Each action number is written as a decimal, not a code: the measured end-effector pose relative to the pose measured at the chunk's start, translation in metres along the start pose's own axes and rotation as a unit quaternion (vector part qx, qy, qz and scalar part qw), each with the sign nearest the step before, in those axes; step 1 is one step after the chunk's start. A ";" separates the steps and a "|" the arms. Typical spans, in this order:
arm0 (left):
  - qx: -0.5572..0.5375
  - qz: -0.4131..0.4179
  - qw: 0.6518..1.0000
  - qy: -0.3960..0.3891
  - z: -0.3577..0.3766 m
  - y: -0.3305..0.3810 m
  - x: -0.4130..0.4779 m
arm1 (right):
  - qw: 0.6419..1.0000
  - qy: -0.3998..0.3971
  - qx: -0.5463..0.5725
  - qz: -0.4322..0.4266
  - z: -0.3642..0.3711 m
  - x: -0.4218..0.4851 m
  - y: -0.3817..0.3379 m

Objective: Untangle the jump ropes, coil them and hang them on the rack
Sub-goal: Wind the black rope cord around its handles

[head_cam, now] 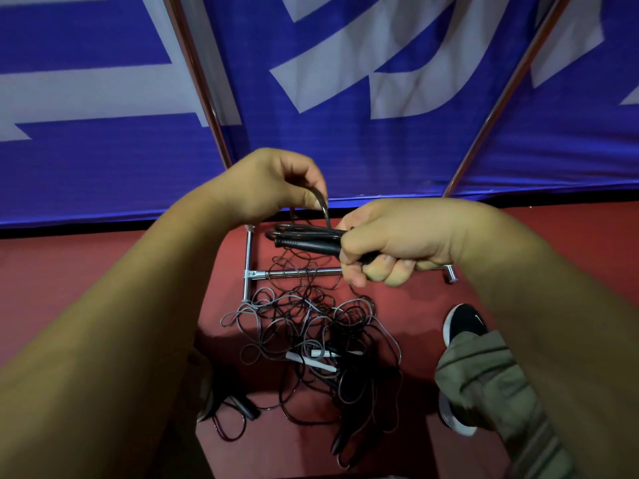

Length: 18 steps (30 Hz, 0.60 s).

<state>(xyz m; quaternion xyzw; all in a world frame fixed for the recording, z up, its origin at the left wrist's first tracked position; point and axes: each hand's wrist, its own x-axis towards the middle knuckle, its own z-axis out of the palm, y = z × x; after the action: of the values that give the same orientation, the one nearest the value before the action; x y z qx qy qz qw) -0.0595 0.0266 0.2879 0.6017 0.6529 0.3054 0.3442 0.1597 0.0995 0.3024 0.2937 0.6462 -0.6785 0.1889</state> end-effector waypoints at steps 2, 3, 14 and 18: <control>-0.007 0.016 1.000 0.009 0.000 0.007 0.000 | 1.000 -0.002 0.002 0.023 0.000 0.004 0.004; -0.004 0.023 1.000 0.006 0.001 0.011 0.001 | 0.999 -0.006 0.002 0.033 -0.001 0.006 0.006; 0.073 0.013 0.996 -0.042 -0.005 0.027 -0.009 | 0.992 0.123 0.000 0.035 -0.010 0.027 0.014; 0.132 -0.008 0.991 -0.021 -0.004 0.023 -0.010 | 0.991 0.126 -0.045 0.008 -0.008 0.028 0.013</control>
<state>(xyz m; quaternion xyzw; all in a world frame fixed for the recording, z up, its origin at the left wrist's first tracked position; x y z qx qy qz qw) -0.0491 0.0184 0.3103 0.6426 0.6850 0.2010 0.2783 0.1479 0.1099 0.2742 0.3731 0.6925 -0.6048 0.1244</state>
